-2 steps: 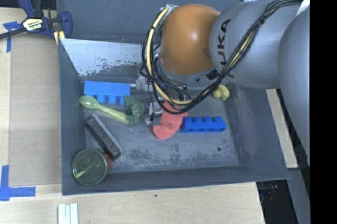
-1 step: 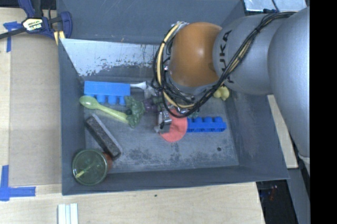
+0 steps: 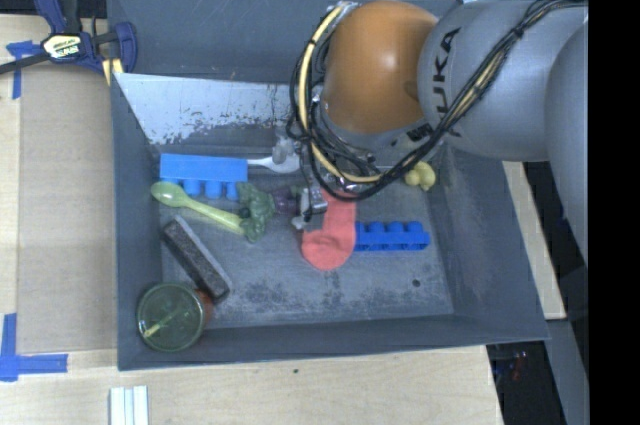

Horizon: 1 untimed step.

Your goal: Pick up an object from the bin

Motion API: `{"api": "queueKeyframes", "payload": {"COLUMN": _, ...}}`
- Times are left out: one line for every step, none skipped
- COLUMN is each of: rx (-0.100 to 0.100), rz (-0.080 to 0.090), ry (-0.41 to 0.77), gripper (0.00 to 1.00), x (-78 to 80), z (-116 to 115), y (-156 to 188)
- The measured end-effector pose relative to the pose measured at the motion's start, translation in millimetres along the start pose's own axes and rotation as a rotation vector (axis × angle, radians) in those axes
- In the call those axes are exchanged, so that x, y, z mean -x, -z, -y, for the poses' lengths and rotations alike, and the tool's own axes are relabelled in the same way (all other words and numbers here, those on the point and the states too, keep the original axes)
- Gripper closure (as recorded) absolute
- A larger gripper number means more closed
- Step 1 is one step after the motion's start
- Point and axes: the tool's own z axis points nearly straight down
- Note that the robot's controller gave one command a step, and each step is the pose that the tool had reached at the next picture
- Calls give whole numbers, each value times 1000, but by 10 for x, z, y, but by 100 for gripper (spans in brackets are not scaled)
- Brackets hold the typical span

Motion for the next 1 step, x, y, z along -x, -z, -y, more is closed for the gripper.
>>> {"api": "queueKeyframes", "payload": {"rx": -1, "rz": 7, "ry": -4, "gripper": 0, "x": 22, "z": 68, "y": 48}}
